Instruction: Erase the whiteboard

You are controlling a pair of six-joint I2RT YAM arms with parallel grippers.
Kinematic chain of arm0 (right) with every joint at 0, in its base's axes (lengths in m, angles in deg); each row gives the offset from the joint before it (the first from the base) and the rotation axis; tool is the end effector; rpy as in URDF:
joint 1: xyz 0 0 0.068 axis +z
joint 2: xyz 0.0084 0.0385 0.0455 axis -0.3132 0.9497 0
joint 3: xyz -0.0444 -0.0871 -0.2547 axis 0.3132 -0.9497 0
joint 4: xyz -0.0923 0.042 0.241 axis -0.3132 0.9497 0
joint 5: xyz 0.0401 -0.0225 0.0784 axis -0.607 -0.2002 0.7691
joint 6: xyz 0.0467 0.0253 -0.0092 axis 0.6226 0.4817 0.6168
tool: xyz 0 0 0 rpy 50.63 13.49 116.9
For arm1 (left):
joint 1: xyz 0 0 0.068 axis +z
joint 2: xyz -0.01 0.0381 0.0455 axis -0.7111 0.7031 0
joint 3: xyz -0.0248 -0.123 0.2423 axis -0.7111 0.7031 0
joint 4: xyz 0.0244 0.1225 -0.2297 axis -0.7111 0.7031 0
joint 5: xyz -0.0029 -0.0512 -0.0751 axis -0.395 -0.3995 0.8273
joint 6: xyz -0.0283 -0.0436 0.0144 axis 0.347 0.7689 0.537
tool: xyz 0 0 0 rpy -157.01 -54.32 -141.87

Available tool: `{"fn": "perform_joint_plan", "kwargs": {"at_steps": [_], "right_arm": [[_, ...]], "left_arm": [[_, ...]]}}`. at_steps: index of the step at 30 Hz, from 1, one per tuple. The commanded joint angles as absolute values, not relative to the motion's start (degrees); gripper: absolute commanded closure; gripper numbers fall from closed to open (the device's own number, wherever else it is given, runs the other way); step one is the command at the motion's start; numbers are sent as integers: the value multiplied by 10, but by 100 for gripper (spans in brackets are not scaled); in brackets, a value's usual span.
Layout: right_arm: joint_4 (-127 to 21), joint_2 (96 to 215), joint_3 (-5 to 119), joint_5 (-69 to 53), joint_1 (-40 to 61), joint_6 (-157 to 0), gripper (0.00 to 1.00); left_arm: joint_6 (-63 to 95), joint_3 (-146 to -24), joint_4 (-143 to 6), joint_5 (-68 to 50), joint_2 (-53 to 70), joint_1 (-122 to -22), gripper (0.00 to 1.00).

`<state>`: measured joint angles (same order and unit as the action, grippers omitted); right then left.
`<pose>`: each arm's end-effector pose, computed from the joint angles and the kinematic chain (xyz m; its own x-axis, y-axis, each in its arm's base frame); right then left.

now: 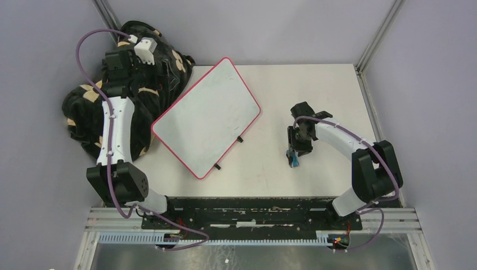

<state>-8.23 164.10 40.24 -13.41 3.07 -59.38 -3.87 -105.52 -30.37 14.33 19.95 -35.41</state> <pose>0.2654 0.1048 0.1988 -0.9748 0.0846 -0.2062 0.0577 0.9894 0.1332 0.3300 0.0387 0.4113 -0.4429 0.0470 -0.8953 0.3657 0.9213 -0.1326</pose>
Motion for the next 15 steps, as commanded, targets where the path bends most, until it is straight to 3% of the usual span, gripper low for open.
{"fn": "perform_joint_plan", "kwargs": {"at_steps": [1, 4, 12, 15], "right_arm": [[-114, 1619, 394, -135, 29, -589, 49], [-123, 1594, 385, -149, 30, -587, 38], [-119, 1557, 416, -204, 31, -591, 35], [-116, 1550, 441, -231, 30, -599, 28]], "left_arm": [[-4, -1060, -352, 126, 191, -363, 1], [-3, -1060, -355, 126, 187, -364, 1], [-7, -1041, -367, 123, 168, -365, 1], [-4, -1038, -369, 120, 169, -365, 1]]}}
